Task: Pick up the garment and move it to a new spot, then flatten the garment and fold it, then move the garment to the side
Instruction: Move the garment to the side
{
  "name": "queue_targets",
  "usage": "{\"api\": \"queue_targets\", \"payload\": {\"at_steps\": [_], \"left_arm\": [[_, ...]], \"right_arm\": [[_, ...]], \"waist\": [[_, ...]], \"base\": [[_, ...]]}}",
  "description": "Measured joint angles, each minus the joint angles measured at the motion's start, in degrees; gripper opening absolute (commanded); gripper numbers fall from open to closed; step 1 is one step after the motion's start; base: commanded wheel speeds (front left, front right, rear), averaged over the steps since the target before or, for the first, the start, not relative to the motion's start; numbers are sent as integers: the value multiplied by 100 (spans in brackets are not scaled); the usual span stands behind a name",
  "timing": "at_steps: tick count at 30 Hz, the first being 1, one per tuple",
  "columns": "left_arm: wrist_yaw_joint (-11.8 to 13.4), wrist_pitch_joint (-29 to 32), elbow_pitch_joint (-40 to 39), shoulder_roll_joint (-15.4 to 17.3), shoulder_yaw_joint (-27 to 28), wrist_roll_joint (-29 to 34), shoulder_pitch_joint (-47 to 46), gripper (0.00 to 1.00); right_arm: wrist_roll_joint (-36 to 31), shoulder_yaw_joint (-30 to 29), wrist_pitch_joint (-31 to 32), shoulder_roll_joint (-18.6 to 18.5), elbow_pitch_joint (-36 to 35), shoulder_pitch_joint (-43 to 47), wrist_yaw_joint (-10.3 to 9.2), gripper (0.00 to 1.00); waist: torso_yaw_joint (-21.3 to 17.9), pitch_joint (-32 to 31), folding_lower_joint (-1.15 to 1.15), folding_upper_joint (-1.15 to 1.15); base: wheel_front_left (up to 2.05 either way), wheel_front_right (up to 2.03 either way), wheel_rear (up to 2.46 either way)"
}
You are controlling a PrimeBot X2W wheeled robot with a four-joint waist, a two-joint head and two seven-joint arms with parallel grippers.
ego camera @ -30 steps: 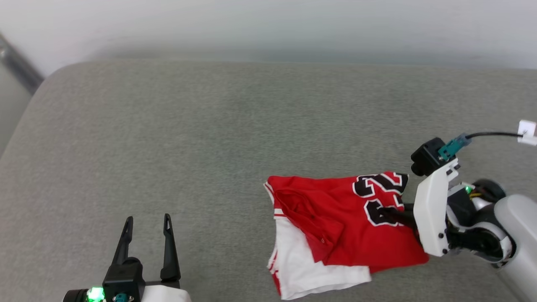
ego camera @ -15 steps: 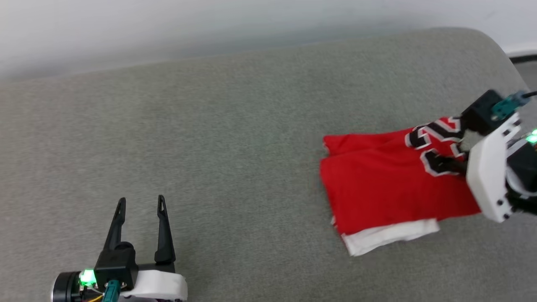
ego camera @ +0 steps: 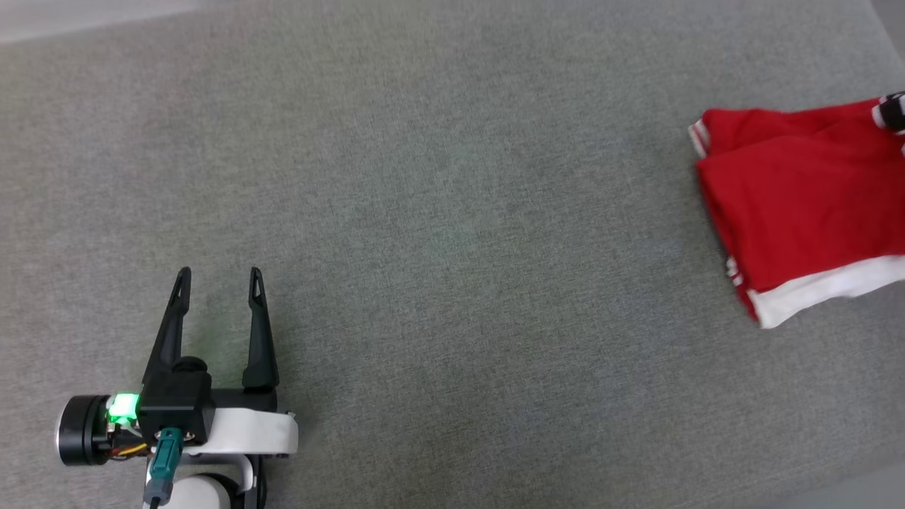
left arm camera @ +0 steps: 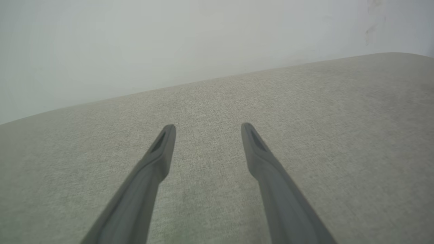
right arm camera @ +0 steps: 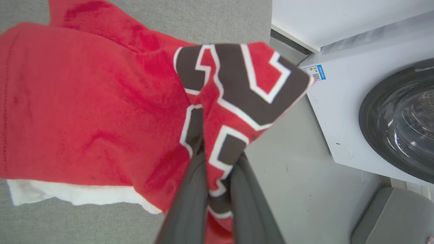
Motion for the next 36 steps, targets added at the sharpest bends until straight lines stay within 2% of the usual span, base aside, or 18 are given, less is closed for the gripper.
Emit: {"api": "queue_targets", "payload": {"at_steps": [9,14,15,19,25,27,31,34,36], "left_arm": [[5,0,-136,102,-80,19,-280,100],[63,0,-220,135,-130,47,-311,100],[107,0,-218,133,-159,45,-313,100],[164,0,-197,90,-202,7,-309,100],[246,1,-158,-30,-282,-53,-135,100],[281,0,-159,-66,-303,-66,-57,100],[334,0,-166,-126,-297,-104,155,100],[368,0,-162,-152,-266,-119,314,100],[379,0,-151,-172,-255,-149,401,100]], "right_arm": [[-497,-356,-576,56,1535,-599,0,0],[-667,-614,-848,343,2121,-740,-1,0],[-822,-708,-1079,501,2359,-745,0,100],[-1324,-834,-1508,516,2644,-870,-1,100],[-2187,-1189,-2652,628,2714,-993,-1,100],[-2304,-1474,-3065,762,2717,-992,-1,100],[-2970,-1880,-4006,1033,2510,-910,-1,100],[-3349,-2318,-4645,1406,2251,-717,-1,100],[-3520,-2547,-4856,1670,2040,-462,-1,100]], "waist": [[42,559,0,0],[68,734,0,0],[87,734,1,0],[130,581,0,0],[242,157,0,0],[286,-3,0,0],[382,-317,-1,0],[461,-531,-1,0],[521,-665,-1,0]], "base": [[0,0,0],[0,0,0],[0,0,0],[0,0,0],[0,0,0],[0,0,0],[0,0,0],[0,0,0],[0,0,0]]}}
